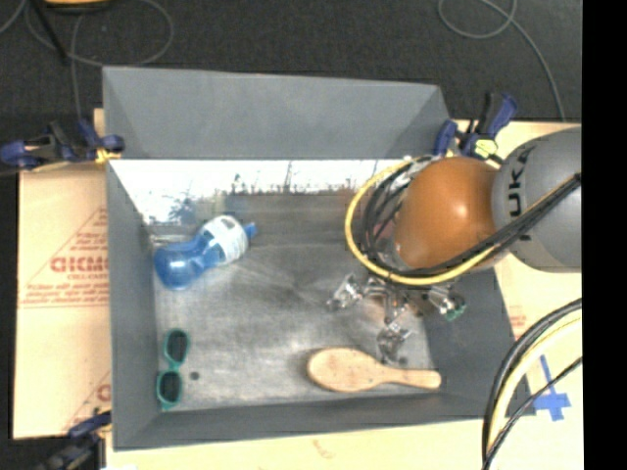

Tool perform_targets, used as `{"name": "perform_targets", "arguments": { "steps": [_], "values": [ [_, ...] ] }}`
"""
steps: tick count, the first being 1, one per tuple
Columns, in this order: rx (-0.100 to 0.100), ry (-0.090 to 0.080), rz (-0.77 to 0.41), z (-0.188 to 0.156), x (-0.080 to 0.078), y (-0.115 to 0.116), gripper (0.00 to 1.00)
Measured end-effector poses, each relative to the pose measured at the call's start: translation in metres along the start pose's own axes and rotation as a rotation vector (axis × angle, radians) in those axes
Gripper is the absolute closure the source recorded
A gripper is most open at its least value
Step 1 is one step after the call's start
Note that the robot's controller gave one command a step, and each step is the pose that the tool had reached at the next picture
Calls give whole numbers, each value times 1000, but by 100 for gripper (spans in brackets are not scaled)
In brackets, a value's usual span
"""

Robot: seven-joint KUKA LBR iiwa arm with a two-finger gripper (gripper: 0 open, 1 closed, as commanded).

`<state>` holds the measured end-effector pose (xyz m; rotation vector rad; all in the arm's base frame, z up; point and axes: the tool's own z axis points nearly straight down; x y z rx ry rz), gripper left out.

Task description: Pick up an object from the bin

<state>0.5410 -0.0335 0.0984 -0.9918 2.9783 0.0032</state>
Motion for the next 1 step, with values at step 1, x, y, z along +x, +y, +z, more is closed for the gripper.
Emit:
{"name": "perform_targets", "arguments": {
  "steps": [1],
  "values": [
    [10,-2,-131,15,44,6,0]
  ]
}}
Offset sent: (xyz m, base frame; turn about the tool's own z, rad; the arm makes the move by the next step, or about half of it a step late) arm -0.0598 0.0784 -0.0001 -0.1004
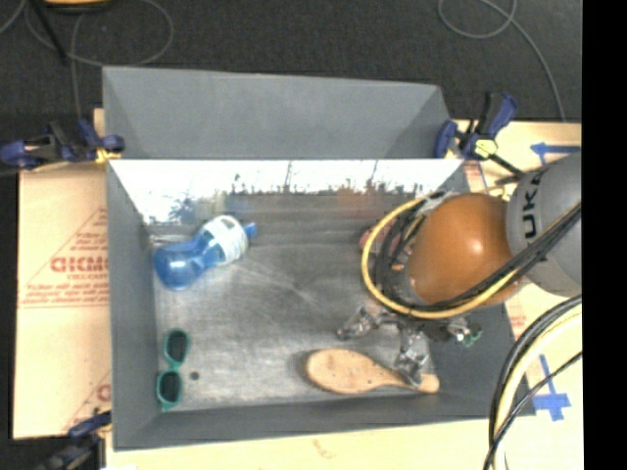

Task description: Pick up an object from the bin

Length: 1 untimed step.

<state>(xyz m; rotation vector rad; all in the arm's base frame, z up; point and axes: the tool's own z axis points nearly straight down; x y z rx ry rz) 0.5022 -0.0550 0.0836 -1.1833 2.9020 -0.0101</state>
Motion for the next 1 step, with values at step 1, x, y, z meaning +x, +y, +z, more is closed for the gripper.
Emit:
{"name": "perform_targets", "arguments": {
  "steps": [1],
  "values": [
    [-9,2,30,-15,-56,86,100]
  ]
}}
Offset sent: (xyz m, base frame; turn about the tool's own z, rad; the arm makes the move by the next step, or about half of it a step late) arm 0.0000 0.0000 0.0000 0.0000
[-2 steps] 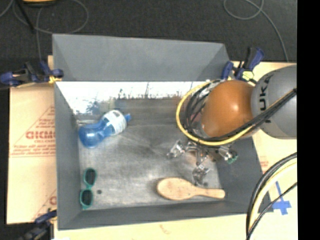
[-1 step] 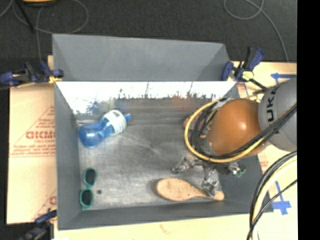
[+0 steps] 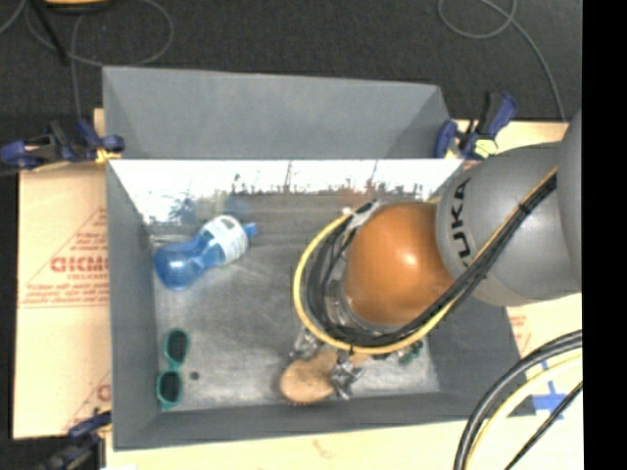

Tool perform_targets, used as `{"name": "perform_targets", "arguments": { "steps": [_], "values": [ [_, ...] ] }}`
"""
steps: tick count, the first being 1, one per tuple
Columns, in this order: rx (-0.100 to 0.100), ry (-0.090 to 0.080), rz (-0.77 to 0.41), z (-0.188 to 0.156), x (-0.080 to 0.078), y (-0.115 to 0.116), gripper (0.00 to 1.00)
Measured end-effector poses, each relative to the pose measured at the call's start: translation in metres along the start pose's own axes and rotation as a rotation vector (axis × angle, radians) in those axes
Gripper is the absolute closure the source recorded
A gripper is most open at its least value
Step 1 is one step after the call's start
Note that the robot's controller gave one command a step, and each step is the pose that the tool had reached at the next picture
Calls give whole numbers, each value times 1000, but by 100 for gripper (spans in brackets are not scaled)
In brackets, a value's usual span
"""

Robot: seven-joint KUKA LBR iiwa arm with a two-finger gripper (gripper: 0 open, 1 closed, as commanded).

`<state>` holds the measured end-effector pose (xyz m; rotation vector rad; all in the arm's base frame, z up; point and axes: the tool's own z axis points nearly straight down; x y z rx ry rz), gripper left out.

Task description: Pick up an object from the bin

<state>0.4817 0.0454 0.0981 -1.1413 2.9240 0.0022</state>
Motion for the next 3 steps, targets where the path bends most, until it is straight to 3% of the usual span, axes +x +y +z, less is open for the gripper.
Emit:
{"name": "perform_targets", "arguments": {
  "steps": [1,2,3],
  "values": [
    [0,0,-1,0,0,0,100],
    [1,3,16,-28,-4,-7,100],
    [0,1,-5,-134,11,-9,100]
  ]
}}
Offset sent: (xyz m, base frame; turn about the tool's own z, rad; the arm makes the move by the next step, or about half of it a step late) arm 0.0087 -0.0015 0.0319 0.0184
